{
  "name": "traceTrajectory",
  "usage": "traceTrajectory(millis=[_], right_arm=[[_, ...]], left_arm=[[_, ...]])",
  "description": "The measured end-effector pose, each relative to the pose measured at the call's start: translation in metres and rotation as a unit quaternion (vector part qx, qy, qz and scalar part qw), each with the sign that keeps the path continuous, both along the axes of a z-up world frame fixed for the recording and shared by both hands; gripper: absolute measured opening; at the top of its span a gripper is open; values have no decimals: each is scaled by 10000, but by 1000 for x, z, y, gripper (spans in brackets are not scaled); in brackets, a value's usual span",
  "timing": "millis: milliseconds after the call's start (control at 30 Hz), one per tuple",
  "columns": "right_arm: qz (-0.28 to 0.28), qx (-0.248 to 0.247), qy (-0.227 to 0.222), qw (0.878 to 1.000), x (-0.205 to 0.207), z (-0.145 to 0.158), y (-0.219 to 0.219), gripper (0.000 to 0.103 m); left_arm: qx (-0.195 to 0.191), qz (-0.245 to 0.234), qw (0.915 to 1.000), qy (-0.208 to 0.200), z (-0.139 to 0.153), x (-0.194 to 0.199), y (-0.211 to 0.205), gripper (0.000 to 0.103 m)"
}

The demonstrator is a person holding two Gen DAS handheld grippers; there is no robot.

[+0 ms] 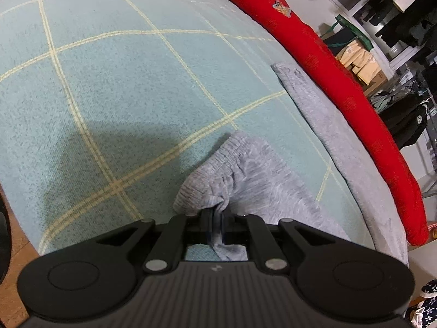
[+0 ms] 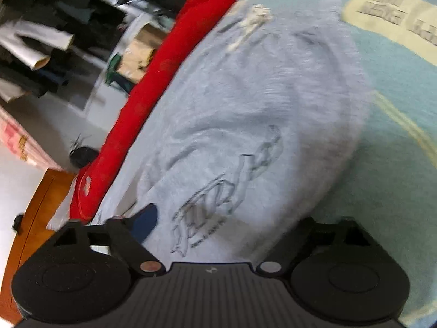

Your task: Fold clothes

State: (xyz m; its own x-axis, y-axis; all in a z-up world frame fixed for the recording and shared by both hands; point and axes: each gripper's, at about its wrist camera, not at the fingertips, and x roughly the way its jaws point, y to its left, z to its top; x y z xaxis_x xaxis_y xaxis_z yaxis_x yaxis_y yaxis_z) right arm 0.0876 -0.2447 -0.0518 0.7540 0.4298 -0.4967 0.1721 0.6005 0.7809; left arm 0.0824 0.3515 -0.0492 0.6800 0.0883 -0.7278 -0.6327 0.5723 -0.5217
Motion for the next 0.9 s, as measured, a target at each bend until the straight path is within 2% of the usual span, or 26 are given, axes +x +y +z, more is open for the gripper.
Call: traceTrajectory(millis=[33,67,100,167,333,567,700,900], right_arm=[[-92,33,106,9999,-2,-3,-6,55],[-240,106,289,9992,-5,-9,-13,22],[-376,223,440,9981,-7,-16,-20,7],[-453,745,422,9953,-10,-29,-32,6],[-328,552,566,9963,-1,-16,-30,7],[-89,246,286,9992,0,22,-29,9],[39,6,279,9996,-1,41,-32,9],[185,-203,435,9987,-11,50,-43,9]], left_arm=[[2,-13,10000,-17,0,-1,0,5],[-3,-19,10000,-32,-1,-1,0,6],[-12,-18,10000,-47,-1,-2,1,6],[-4,-37,10000,-60,-1,-3,0,6],[21,-41,10000,-64,3,-7,-1,4],[178,-24,9998,-126,25,-31,-8,3],[221,-36,9996,-188,36,-48,-15,3],[257,-72,9996,-127,42,-73,-31,3]])
